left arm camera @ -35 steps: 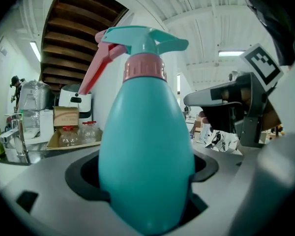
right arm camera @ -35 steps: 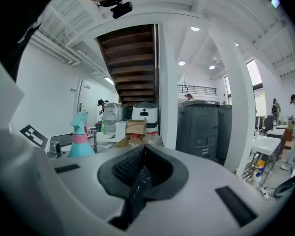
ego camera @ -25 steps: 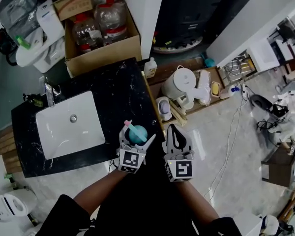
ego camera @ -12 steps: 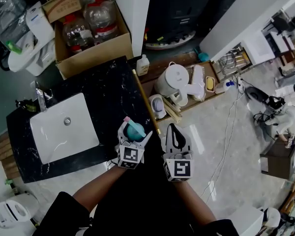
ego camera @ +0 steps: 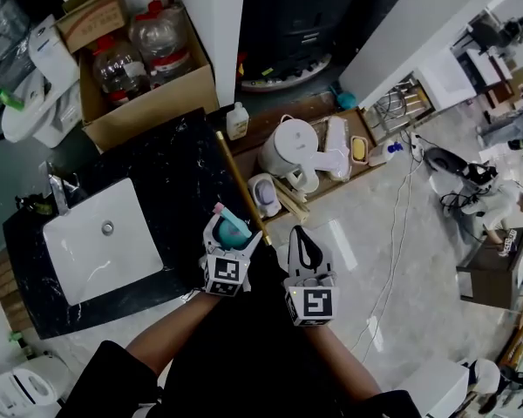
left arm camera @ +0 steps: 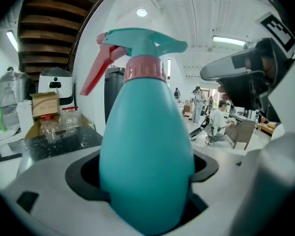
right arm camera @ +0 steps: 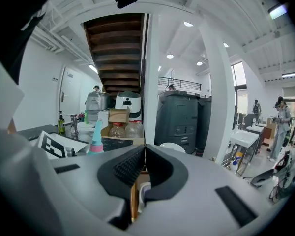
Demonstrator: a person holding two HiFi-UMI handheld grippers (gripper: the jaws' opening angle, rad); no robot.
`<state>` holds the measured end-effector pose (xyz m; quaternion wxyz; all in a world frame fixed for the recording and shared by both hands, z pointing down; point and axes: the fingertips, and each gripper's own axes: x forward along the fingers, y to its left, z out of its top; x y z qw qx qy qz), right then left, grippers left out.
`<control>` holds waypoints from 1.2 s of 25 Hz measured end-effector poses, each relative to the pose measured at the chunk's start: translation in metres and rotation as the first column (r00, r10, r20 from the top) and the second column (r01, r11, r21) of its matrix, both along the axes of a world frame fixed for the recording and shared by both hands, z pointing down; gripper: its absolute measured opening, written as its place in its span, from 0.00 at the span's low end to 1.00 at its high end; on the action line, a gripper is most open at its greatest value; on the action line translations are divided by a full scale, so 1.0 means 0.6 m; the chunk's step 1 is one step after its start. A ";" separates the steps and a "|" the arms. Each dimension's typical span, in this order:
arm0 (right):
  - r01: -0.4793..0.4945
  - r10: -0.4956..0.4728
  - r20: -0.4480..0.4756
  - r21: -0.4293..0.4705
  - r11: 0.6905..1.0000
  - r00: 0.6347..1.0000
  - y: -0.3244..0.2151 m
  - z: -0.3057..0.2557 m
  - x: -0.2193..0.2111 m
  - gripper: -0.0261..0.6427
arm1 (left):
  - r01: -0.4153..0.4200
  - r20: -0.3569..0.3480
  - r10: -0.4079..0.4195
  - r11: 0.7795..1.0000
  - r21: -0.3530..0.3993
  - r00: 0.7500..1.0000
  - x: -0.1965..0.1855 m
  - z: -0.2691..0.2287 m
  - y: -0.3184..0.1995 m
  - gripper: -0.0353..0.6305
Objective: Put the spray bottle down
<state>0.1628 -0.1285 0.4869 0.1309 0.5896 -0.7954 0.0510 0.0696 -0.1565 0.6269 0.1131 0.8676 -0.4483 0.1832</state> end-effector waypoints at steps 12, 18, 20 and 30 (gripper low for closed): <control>0.018 -0.018 -0.015 0.008 1.000 1.000 -0.037 -0.010 0.029 0.06 | 0.023 0.030 -0.022 0.999 -0.035 0.999 0.019 0.029 -0.028 0.71; 0.057 -0.057 -0.001 0.002 0.998 0.998 -0.056 -0.006 0.013 0.06 | 0.015 0.053 -0.014 1.000 -0.014 0.998 0.024 0.023 -0.030 0.71; 0.060 -0.060 0.002 0.004 0.998 0.998 -0.062 -0.005 0.015 0.06 | 0.011 0.059 -0.010 1.000 -0.009 0.998 0.025 0.024 -0.030 0.71; 0.068 -0.068 0.006 -0.007 0.998 0.998 -0.068 -0.002 0.007 0.06 | -0.004 0.083 0.007 0.999 -0.035 0.997 0.017 0.028 -0.026 0.71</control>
